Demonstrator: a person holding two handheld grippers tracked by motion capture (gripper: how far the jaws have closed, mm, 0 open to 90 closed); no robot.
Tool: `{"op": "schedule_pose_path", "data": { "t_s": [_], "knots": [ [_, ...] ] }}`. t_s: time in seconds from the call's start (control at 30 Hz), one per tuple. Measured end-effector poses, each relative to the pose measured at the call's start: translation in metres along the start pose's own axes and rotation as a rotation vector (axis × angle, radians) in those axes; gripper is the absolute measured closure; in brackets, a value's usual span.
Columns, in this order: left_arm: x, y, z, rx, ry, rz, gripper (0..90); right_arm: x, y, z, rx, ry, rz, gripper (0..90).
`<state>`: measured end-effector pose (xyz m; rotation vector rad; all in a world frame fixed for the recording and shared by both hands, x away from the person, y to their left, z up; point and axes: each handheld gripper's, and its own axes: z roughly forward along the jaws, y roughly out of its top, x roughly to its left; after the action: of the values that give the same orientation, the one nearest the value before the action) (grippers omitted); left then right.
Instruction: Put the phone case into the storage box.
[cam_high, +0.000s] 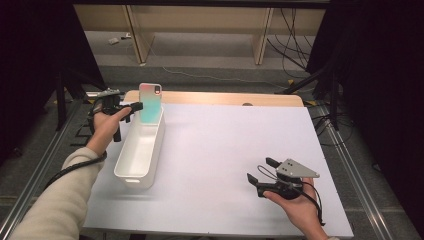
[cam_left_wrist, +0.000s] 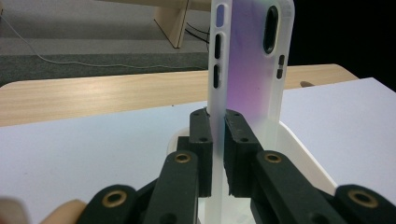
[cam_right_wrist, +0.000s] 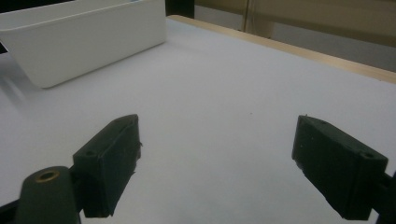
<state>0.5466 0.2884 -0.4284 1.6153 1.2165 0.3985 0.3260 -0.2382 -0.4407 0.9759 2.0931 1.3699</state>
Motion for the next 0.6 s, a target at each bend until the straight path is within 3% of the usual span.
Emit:
{"op": "schedule_pose_path", "data": {
  "t_s": [0.03,0.33,0.4,0.47,0.6],
  "knots": [
    [0.0001,0.0000,0.0003,0.000,-0.001,0.003,82.6,-0.0003,0.0005,-0.0016,0.019,-0.004,-0.004,16.5],
    [0.0011,-0.0035,0.0026,0.004,0.002,0.001,79.7,0.0011,0.0000,-0.0004,0.006,0.010,0.015,16.5],
    [-0.0003,-0.0036,0.0031,0.003,0.015,0.017,68.4,0.0008,0.0005,-0.0020,0.029,0.013,0.013,16.5],
    [-0.0023,-0.0024,0.0021,-0.004,0.038,0.043,60.3,-0.0001,0.0004,-0.0014,0.017,0.002,-0.002,16.5],
    [-0.0061,0.0019,-0.0010,-0.041,0.055,0.056,51.7,0.0001,0.0003,-0.0016,0.019,0.000,0.000,16.5]
  ]
}}
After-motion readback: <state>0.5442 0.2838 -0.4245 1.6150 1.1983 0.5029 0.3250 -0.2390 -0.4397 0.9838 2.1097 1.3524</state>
